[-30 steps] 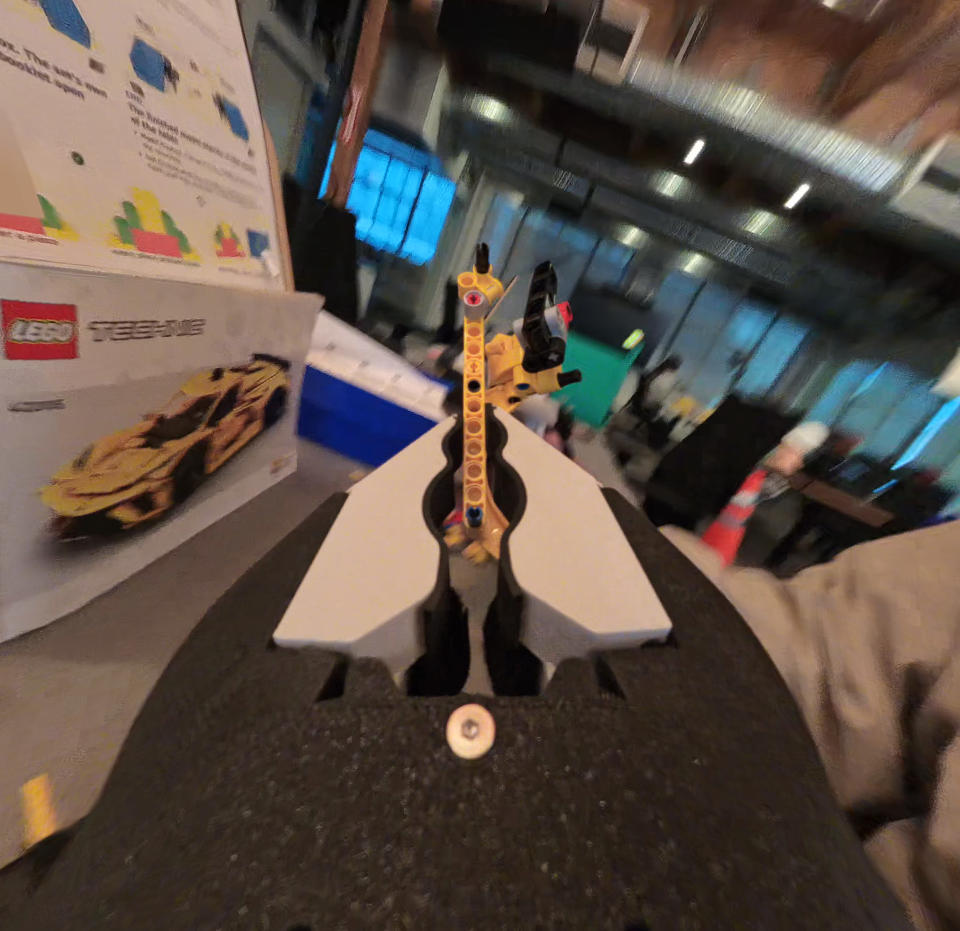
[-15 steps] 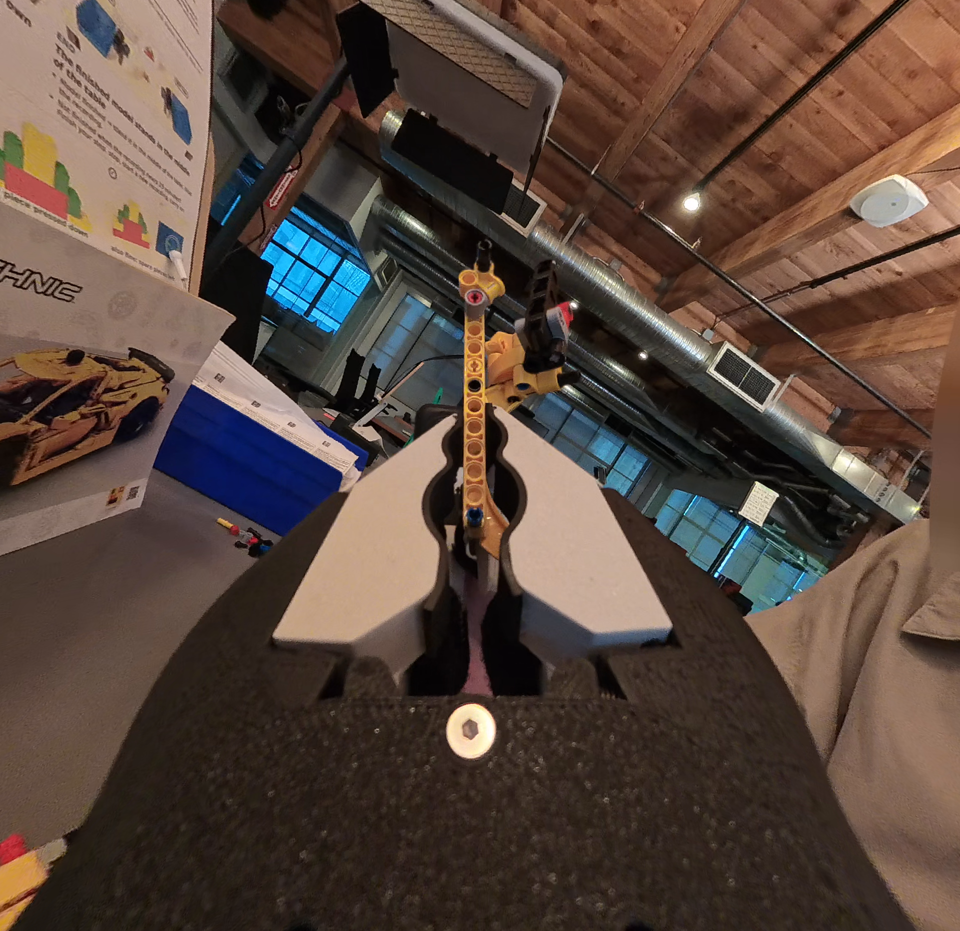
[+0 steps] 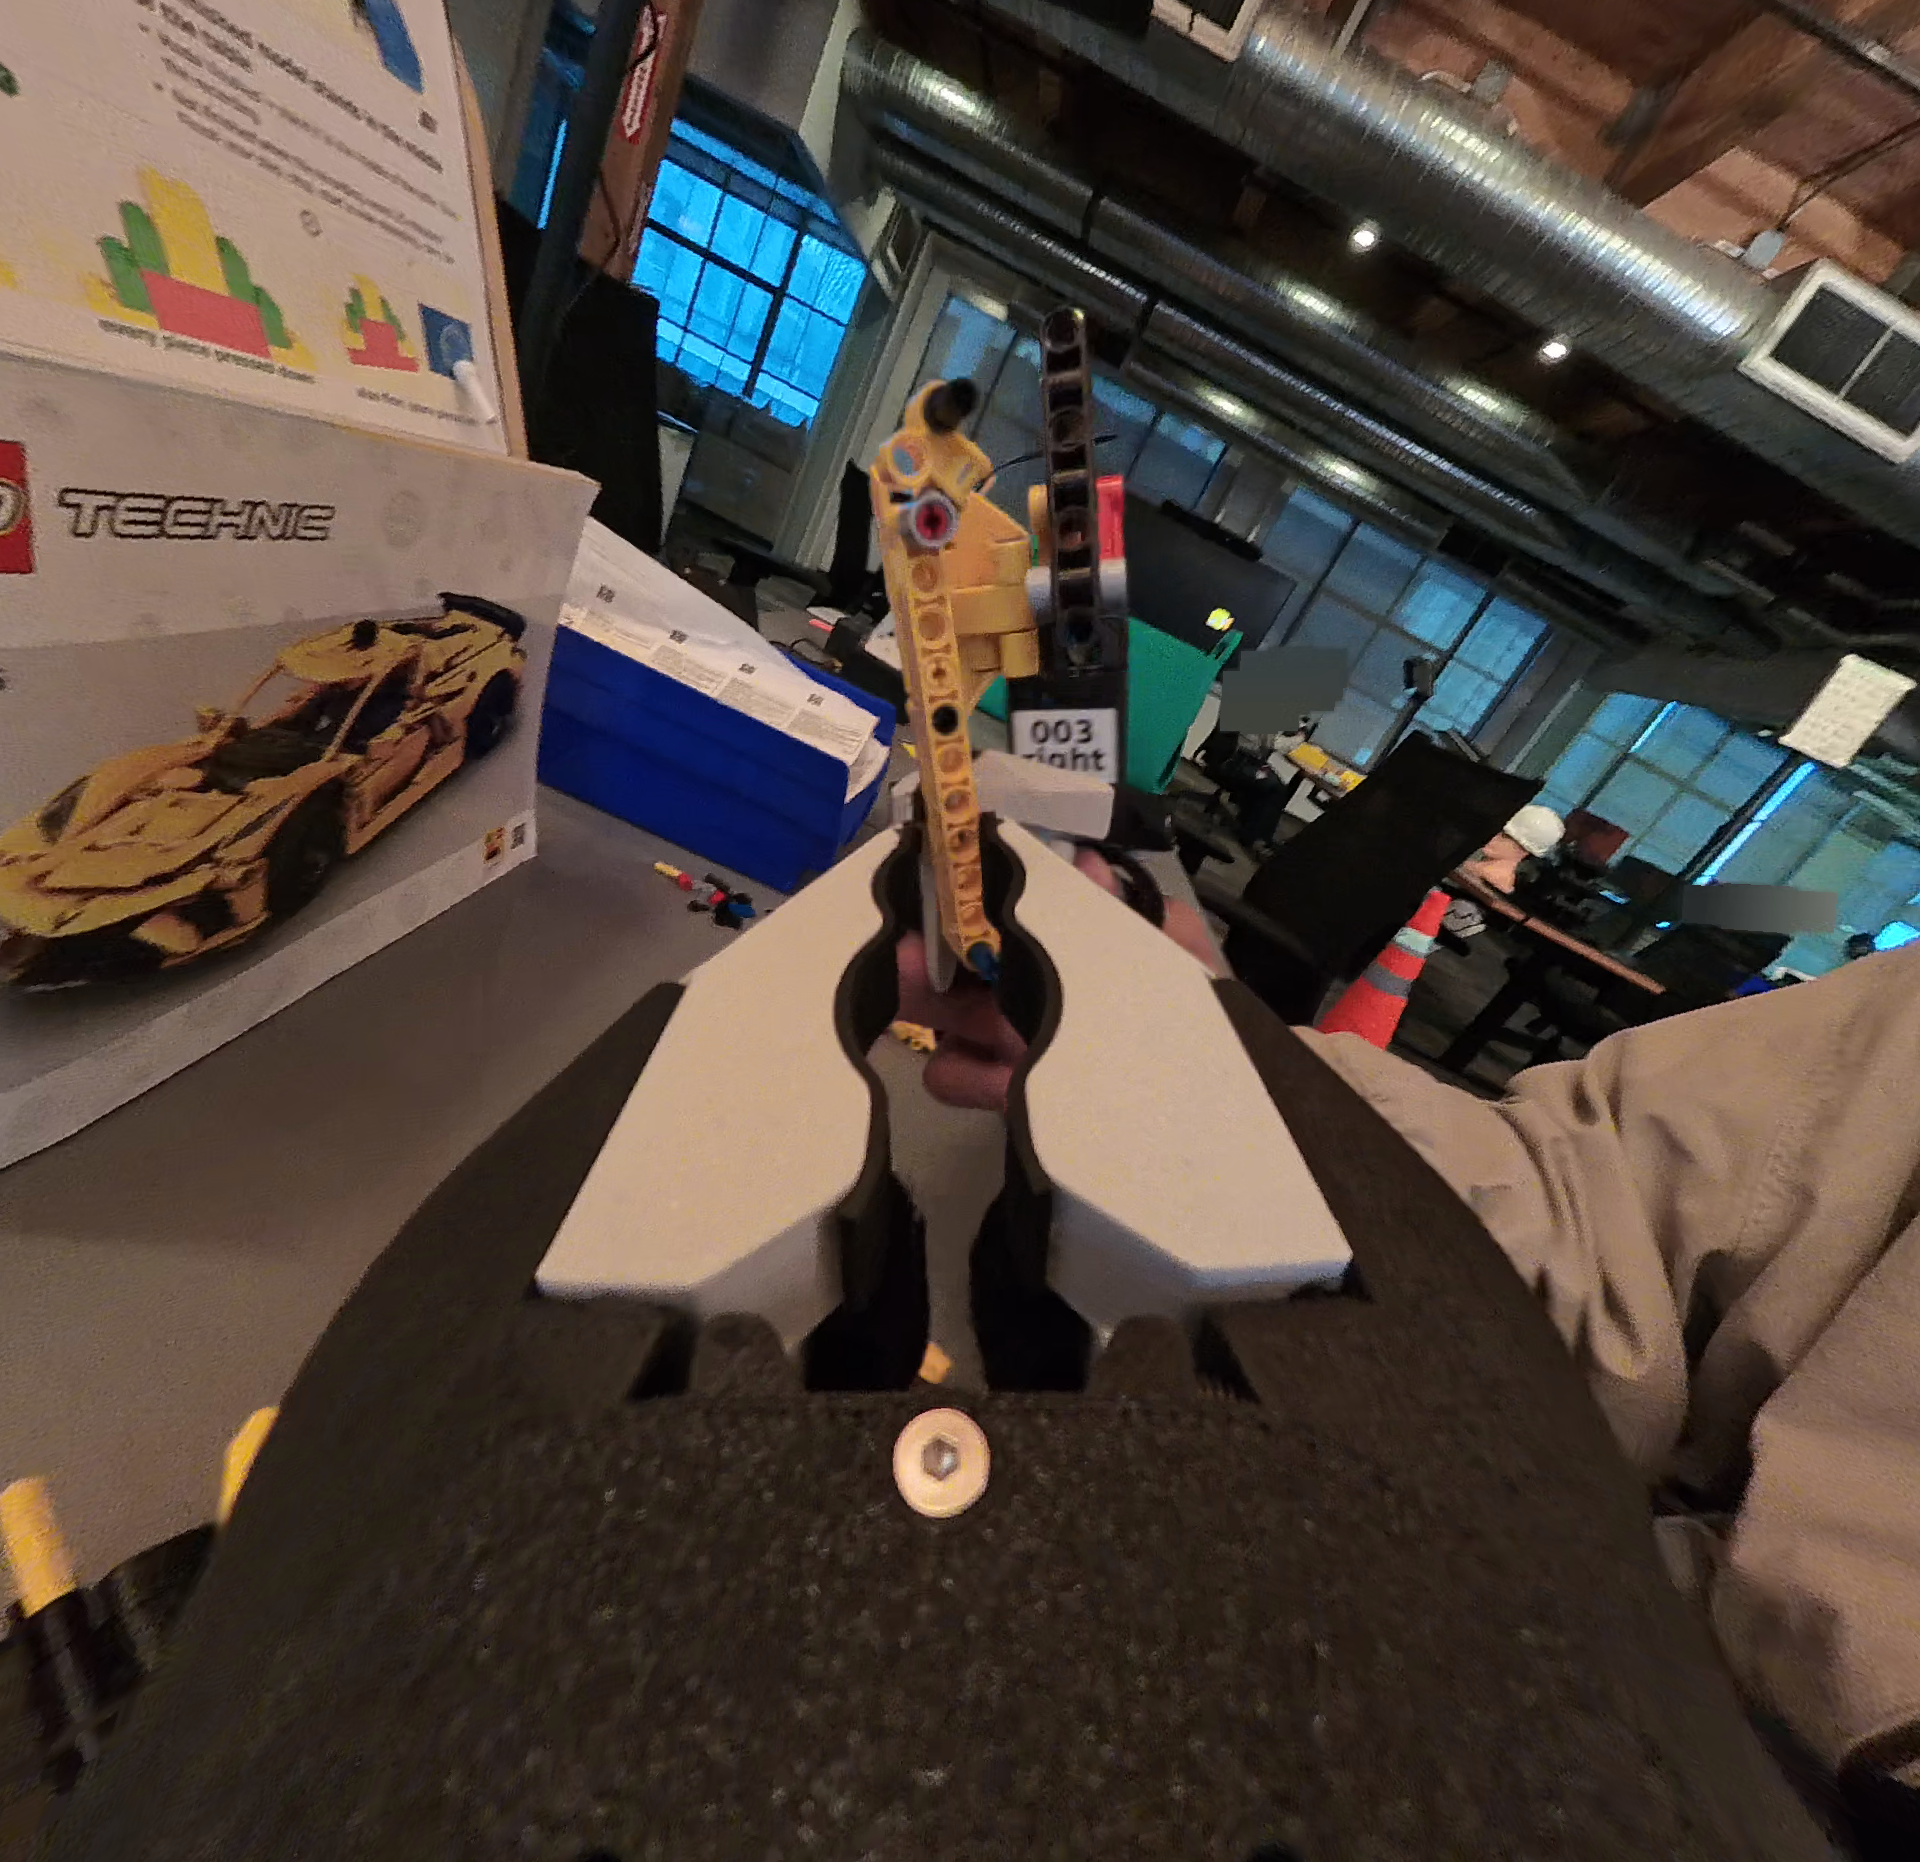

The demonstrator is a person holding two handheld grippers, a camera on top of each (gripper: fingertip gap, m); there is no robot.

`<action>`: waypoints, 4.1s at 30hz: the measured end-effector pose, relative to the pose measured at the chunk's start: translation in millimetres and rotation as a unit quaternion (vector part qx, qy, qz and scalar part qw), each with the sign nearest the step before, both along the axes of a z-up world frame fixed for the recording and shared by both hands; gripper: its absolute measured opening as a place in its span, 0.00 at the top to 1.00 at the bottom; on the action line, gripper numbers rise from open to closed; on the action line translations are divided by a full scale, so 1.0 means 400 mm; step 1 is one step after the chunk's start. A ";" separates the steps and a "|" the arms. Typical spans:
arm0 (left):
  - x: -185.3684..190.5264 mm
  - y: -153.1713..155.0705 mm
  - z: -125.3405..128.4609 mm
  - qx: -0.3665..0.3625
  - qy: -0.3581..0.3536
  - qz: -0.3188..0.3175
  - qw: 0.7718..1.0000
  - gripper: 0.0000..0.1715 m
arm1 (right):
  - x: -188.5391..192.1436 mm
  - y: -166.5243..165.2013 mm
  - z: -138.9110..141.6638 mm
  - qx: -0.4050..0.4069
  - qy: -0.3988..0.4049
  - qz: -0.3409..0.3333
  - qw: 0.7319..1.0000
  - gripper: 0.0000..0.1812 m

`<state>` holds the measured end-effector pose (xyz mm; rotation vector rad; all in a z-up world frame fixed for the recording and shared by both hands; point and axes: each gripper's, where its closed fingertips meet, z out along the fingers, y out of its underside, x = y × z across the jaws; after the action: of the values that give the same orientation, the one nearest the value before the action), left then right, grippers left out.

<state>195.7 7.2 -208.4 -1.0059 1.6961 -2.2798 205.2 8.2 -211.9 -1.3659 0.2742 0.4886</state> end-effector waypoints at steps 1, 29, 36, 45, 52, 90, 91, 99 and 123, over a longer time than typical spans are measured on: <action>0.004 0.000 -0.002 0.009 -0.005 0.010 1.000 0.97 | 0.006 0.000 -0.008 -0.022 -0.019 -0.018 0.999 1.00; 0.020 0.086 0.020 0.006 -0.014 0.071 0.997 0.97 | 0.204 -0.188 -0.014 -0.097 0.025 -0.176 0.979 1.00; -0.023 -0.022 0.021 -0.006 -0.011 -0.019 1.000 0.97 | 0.162 -0.175 -0.029 -0.069 0.070 -0.070 0.993 1.00; -0.062 -0.010 0.070 -0.112 -0.018 -0.090 0.990 0.97 | -0.155 -0.252 -0.309 -0.352 -0.056 0.295 0.886 1.00; -0.081 0.029 0.111 -0.212 -0.022 -0.134 0.968 0.97 | -0.216 -0.265 -0.458 -0.483 -0.098 0.340 0.801 1.00; -0.049 -0.051 0.014 -0.045 -0.010 -0.085 0.995 0.97 | -0.108 -0.055 -0.047 -0.092 -0.109 0.147 0.979 0.95; -0.051 -0.054 0.012 -0.040 -0.012 -0.086 0.995 0.97 | -0.111 -0.054 -0.047 -0.093 -0.103 0.153 0.979 0.95; -0.046 -0.057 0.010 -0.052 -0.005 -0.086 0.995 0.97 | -0.100 -0.054 -0.051 -0.105 -0.112 0.138 0.979 0.99; -0.078 0.047 -0.004 0.088 -0.041 -0.059 0.994 0.97 | 0.174 -0.319 -0.099 -0.225 -0.105 -0.033 0.968 0.99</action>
<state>164.4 26.1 -210.2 -0.7853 1.9285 -2.1576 275.0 -119.3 -251.6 -1.8317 0.2635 0.2269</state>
